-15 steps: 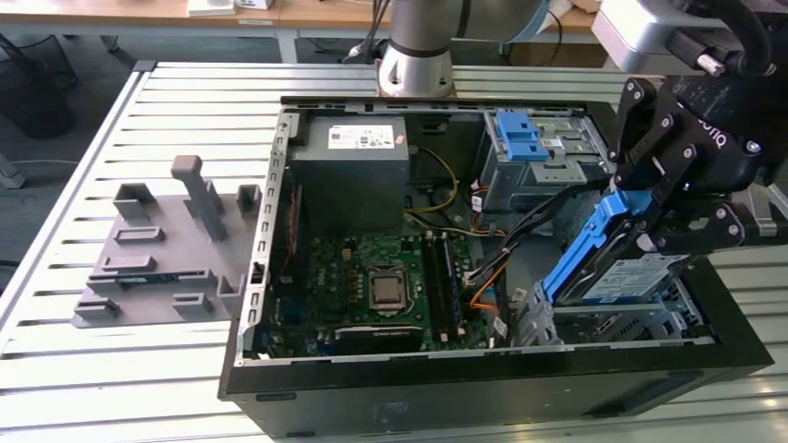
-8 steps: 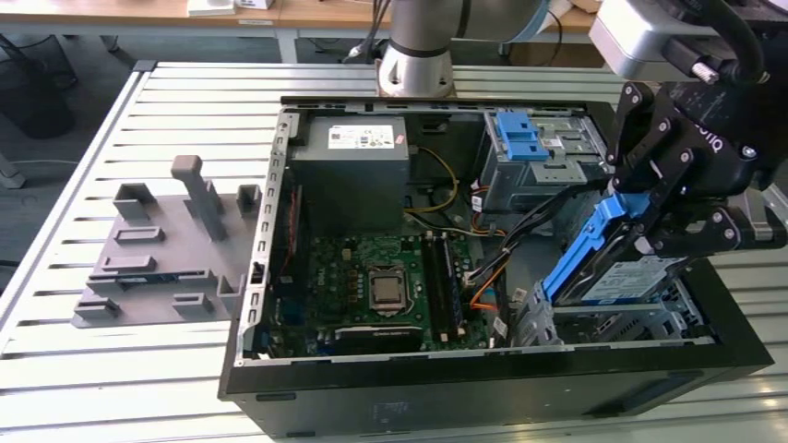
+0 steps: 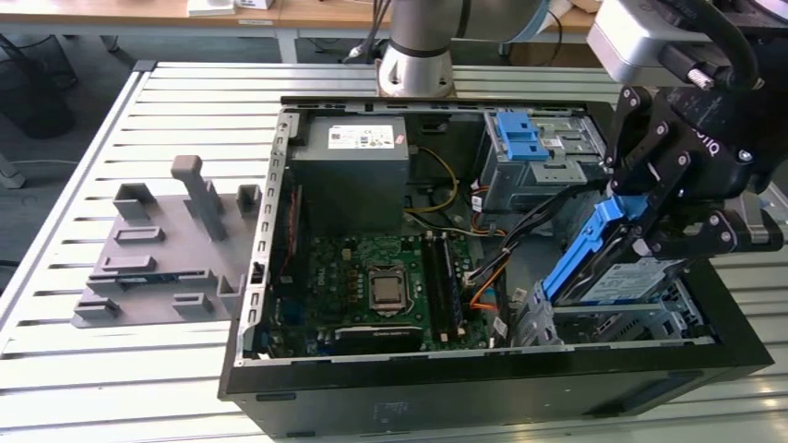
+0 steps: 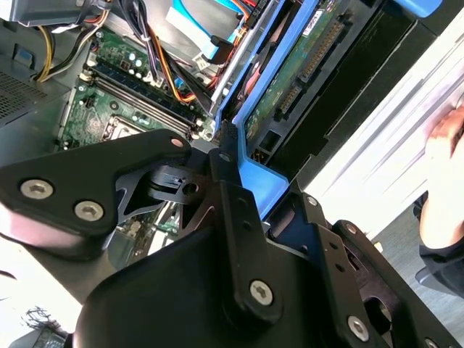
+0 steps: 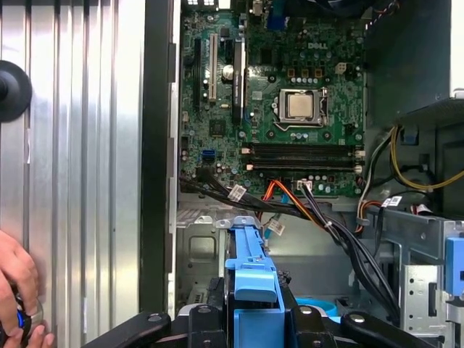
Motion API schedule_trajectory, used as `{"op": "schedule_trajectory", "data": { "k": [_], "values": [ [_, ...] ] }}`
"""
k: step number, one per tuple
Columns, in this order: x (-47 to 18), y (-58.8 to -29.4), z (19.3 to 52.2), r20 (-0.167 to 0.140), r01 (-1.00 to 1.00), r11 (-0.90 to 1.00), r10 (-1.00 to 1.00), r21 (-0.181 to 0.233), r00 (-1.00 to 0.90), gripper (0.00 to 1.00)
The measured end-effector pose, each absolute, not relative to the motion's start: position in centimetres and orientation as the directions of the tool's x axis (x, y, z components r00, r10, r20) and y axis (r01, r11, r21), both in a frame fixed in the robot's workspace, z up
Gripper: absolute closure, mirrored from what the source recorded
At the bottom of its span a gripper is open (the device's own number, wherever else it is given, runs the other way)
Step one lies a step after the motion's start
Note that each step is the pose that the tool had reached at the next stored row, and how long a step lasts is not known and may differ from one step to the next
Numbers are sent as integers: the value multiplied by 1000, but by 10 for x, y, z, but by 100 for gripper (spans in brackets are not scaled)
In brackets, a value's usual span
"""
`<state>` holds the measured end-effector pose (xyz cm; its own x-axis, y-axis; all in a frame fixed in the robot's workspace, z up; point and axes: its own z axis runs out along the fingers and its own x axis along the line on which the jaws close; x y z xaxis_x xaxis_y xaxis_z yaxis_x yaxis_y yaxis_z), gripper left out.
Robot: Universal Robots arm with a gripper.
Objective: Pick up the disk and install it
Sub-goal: 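Insert the disk into the insertion slot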
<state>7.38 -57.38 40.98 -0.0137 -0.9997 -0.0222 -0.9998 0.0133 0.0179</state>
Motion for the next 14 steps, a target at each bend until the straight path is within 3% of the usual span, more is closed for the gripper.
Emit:
{"op": "schedule_trajectory", "data": {
  "k": [14],
  "values": [
    [74, -574, 403, -22, -1000, 13, -1000, 18, -14, 63]
  ]
}}
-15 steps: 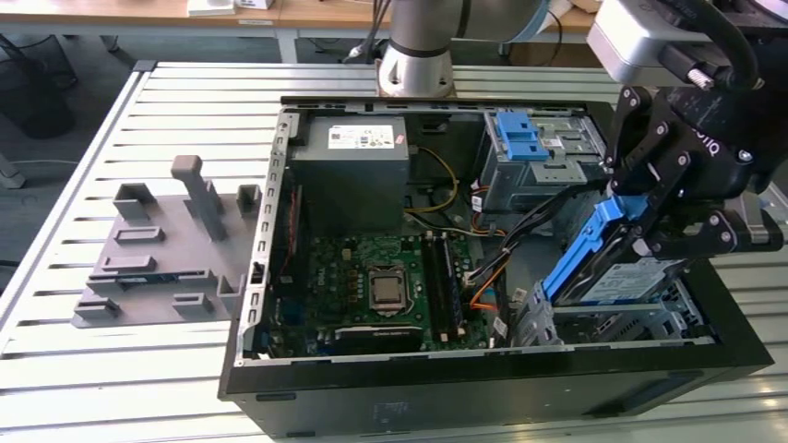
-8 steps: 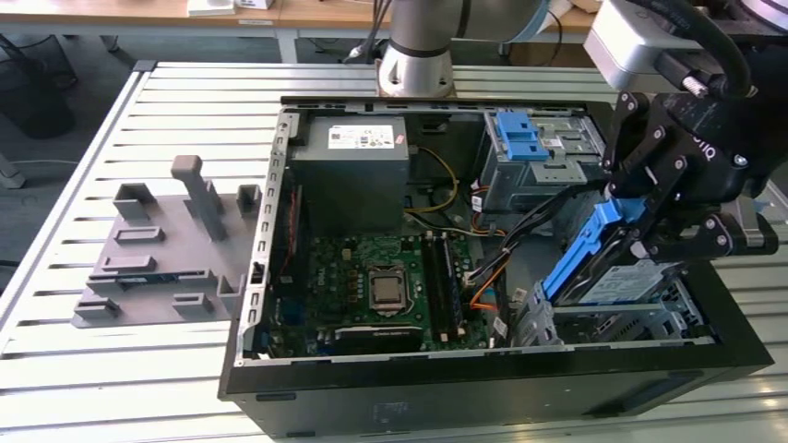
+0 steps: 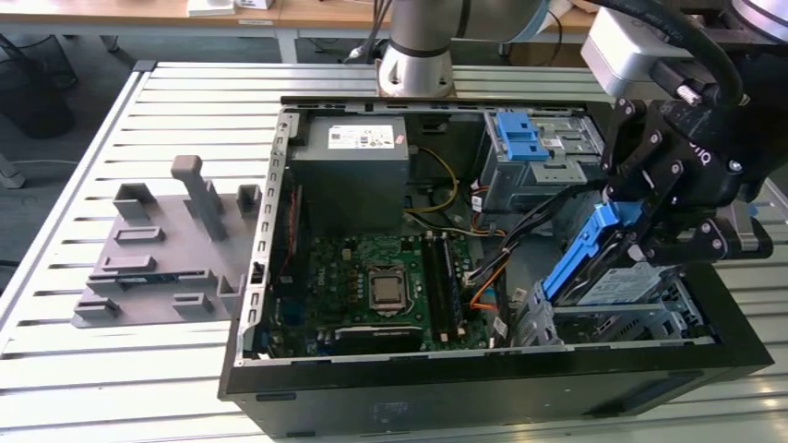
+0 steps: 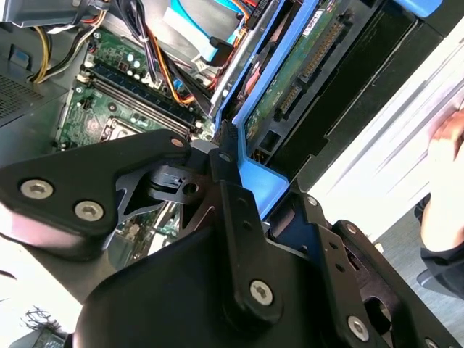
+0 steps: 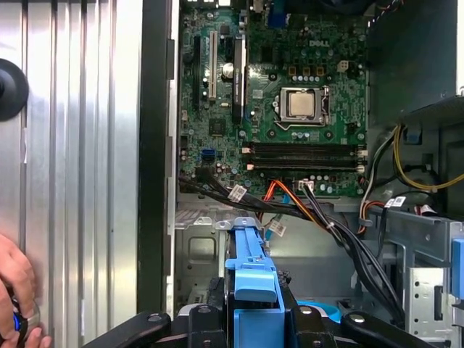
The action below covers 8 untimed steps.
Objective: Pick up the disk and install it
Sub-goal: 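Insert the disk into the insertion slot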
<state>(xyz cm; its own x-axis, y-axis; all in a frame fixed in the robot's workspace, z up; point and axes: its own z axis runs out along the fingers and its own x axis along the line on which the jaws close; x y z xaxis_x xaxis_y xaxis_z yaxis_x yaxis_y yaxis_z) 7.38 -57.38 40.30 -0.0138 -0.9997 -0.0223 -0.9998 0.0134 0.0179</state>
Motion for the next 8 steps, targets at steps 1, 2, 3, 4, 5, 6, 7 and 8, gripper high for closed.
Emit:
{"op": "schedule_trajectory", "data": {
  "k": [1, 2, 3, 4, 5, 6, 7, 8],
  "values": [
    [74, -574, 402, -22, -1000, 13, -1000, 18, -14, 63],
    [74, -574, 402, -22, -1000, 13, -1000, 18, -14, 63],
    [74, -574, 401, -22, -1000, 13, -1000, 18, -14, 63],
    [74, -574, 401, -22, -1000, 13, -1000, 18, -14, 63],
    [74, -574, 400, -22, -1000, 13, -1000, 18, -14, 63],
    [74, -574, 399, -22, -1000, 13, -1000, 18, -14, 63],
    [74, -574, 399, -22, -1000, 13, -1000, 18, -14, 63],
    [74, -574, 398, -22, -1000, 13, -1000, 18, -14, 63]
  ]
}}
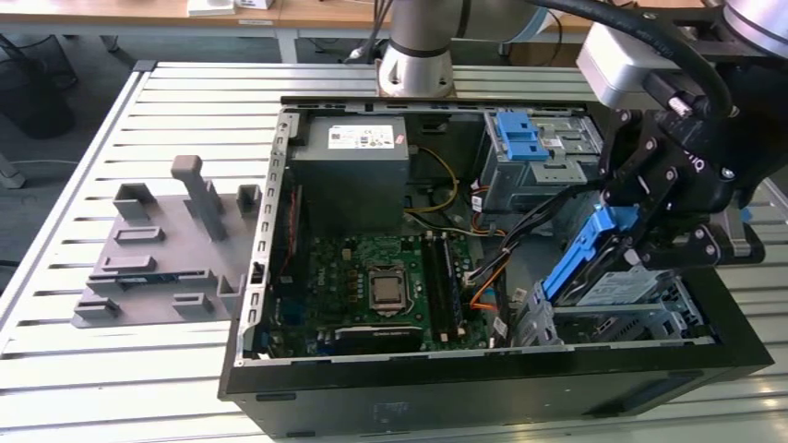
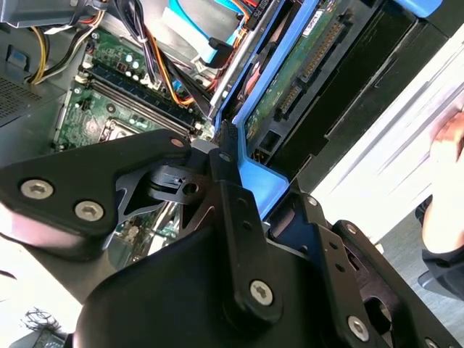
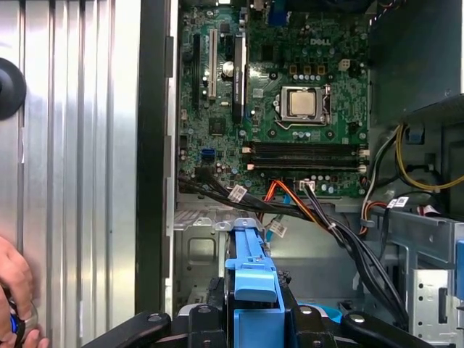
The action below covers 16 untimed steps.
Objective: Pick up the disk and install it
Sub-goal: 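Insert the disk into the insertion slot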
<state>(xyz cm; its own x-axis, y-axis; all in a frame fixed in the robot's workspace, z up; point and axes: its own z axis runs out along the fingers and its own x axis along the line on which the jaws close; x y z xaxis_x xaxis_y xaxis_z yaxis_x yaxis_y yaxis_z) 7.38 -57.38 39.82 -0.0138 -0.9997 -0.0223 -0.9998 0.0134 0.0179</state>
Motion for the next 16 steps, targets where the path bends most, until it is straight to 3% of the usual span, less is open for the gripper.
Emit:
{"op": "schedule_trajectory", "data": {
  "k": [16],
  "values": [
    [74, -574, 385, -22, -1000, 13, -1000, 18, -14, 63]
  ]
}}
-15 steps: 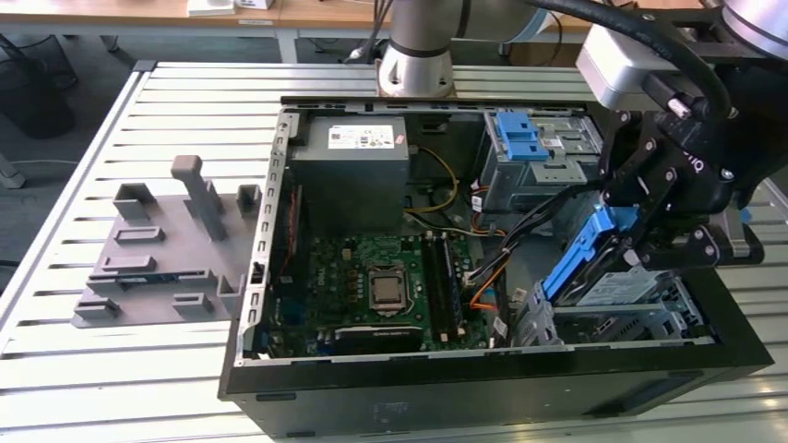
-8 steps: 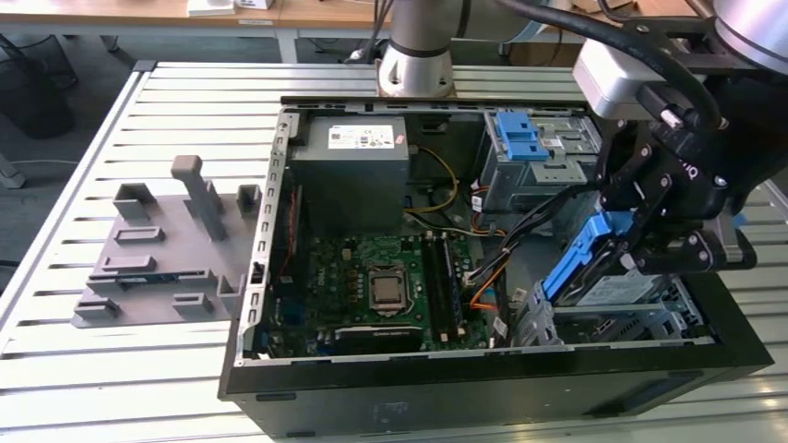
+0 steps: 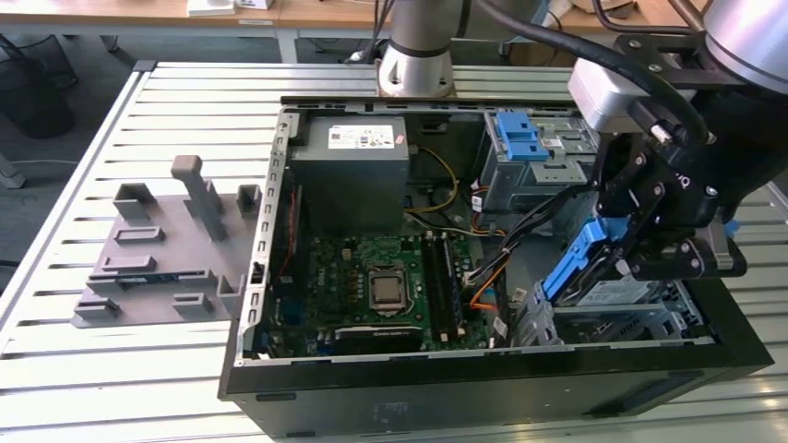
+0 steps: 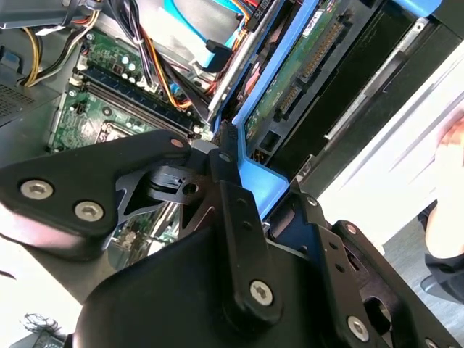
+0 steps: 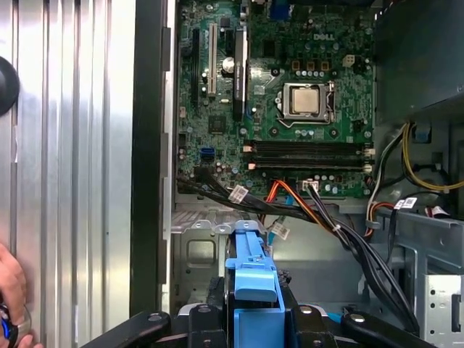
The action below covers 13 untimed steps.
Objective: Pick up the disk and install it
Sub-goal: 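Insert the disk into the insertion slot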
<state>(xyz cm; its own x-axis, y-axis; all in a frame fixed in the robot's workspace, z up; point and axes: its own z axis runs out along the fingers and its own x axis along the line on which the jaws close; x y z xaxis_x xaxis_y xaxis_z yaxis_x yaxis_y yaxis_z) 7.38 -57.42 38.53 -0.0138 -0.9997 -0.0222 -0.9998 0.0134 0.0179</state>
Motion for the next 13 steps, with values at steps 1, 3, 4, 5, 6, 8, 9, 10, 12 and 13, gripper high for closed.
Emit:
{"op": "schedule_trajectory", "data": {
  "k": [1, 3, 4, 5, 6, 8, 9, 10, 12, 13],
  "values": [
    [74, -574, 384, -22, -1000, 13, -1000, 18, -14, 63],
    [74, -574, 382, -22, -1000, 13, -1000, 18, -14, 63],
    [74, -574, 381, -22, -1000, 13, -1000, 18, -14, 63],
    [74, -575, 380, -22, -1000, 13, -1000, 18, -14, 63],
    [74, -575, 379, -22, -1000, 13, -1000, 18, -14, 63],
    [74, -575, 377, -22, -1000, 13, -1000, 18, -14, 63],
    [74, -575, 376, -22, -1000, 13, -1000, 18, -14, 63],
    [74, -575, 375, -22, -1000, 13, -1000, 18, -14, 63],
    [74, -575, 374, -22, -1000, 13, -1000, 18, -14, 63],
    [74, -575, 373, -22, -1000, 13, -1000, 18, -14, 63]
  ]
}}
